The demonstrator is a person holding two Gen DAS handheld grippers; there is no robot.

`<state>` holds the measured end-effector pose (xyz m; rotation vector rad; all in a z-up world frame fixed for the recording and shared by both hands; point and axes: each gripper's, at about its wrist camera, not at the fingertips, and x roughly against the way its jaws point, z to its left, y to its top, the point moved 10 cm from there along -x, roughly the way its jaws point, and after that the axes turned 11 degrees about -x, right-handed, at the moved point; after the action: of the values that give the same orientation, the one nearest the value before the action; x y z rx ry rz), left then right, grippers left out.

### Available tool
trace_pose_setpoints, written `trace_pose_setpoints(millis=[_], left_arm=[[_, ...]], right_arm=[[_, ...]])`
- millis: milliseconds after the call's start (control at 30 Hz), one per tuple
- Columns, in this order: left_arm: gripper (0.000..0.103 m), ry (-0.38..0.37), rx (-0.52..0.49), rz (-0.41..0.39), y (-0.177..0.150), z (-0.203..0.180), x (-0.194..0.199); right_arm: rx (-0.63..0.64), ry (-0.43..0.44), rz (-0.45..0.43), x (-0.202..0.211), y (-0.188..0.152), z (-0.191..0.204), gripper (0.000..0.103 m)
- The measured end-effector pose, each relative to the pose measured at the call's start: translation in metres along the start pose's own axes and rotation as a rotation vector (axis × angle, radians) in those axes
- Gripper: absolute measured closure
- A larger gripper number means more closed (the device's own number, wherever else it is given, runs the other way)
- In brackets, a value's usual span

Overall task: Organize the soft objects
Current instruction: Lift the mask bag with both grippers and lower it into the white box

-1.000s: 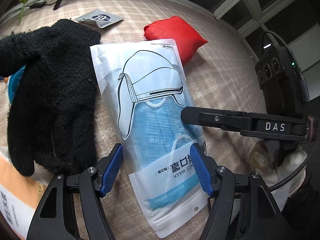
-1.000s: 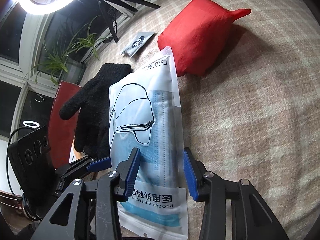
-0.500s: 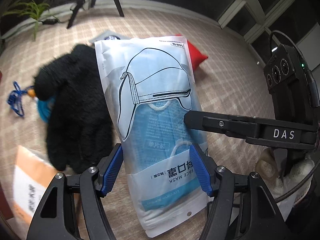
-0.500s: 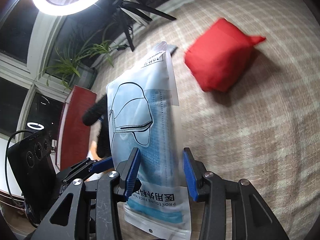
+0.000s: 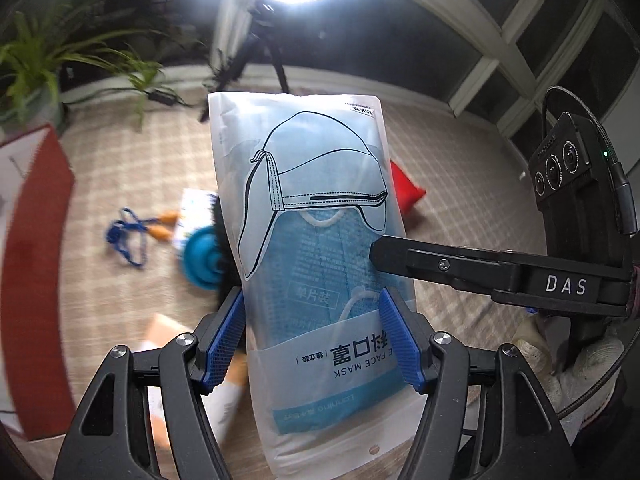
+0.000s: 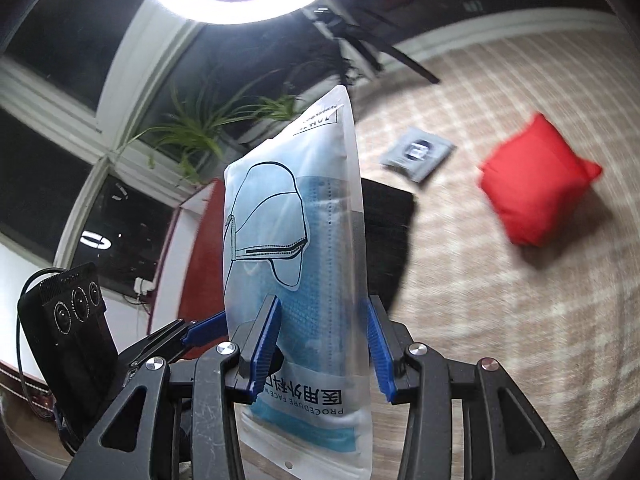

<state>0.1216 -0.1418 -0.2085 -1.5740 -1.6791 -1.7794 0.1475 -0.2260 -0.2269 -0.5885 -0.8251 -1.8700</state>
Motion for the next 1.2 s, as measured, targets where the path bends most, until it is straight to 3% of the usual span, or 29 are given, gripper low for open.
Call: trace_pose_setpoints(millis=[267, 733, 1200], left_arm=[[0.037, 0.036, 0.088, -0.073, -0.007, 0.054, 0.054], [0.036, 0.162, 0.2, -0.157, -0.032, 0.16, 0.123], [0.036, 0.223, 0.243, -0.14, -0.042, 0.25, 0.142]], right_arm=[[0.089, 0.058, 0.038, -0.025, -0.016, 0.08, 0.064], [0.197, 0.107, 0.089, -0.1, -0.045, 0.201, 0.064], [0.204, 0.105, 0.156, -0.176, -0.044, 0.26, 0.064]])
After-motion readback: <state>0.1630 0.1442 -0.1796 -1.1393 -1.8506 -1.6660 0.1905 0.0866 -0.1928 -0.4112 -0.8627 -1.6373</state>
